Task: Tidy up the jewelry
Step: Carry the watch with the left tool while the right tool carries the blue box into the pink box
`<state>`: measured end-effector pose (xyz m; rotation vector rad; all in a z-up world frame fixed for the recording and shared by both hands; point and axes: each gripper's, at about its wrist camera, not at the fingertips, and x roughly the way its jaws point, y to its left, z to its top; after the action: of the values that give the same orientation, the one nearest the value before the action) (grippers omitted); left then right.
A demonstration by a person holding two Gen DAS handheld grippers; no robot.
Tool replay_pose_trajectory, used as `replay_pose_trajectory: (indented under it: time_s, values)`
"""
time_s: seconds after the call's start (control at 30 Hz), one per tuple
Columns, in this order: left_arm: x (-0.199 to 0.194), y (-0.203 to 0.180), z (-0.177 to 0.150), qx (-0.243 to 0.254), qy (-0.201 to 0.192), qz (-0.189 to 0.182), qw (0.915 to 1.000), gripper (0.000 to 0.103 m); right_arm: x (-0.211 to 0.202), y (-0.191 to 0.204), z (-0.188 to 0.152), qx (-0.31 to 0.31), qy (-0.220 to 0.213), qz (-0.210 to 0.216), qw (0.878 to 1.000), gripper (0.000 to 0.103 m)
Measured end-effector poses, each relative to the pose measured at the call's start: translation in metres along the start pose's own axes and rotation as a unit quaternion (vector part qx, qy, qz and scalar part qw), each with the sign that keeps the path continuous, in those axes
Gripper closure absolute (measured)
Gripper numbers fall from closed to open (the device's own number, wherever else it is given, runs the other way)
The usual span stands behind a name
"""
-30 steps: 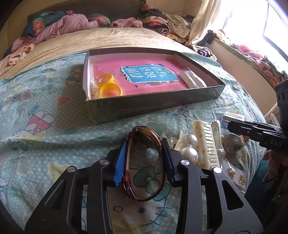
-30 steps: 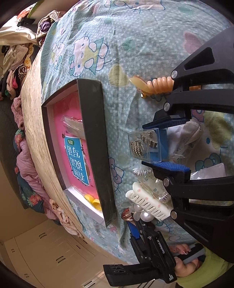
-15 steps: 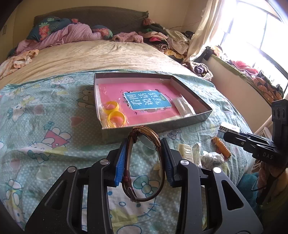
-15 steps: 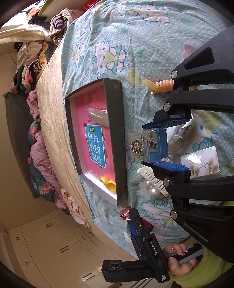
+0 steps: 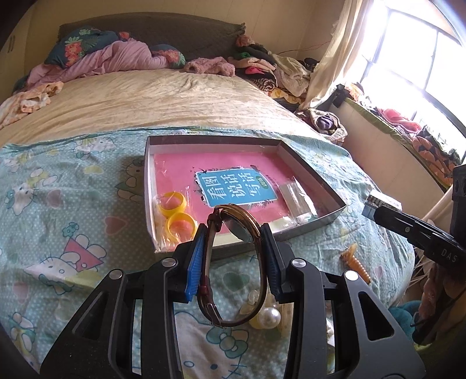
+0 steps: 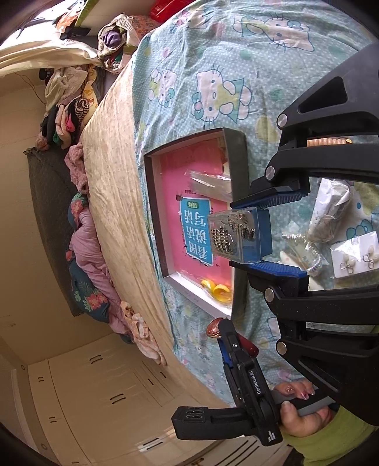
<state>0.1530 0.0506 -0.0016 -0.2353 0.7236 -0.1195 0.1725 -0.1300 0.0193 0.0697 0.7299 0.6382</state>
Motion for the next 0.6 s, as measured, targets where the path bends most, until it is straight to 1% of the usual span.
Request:
replay_pose_trajectory:
  time_s: [0.33,0.6]
  values:
    - [0.017,-0.008,0.015,0.001,-0.002,0.001,1.0000,0.074,0.000,-0.009,0.024,-0.002,-0.027,-0.009,1.000,0.071]
    - [0.042,-0.017,0.024,0.001,0.007,0.002,1.0000,0.074,0.009,-0.027,0.036,0.009,-0.035,-0.018,0.999,0.071]
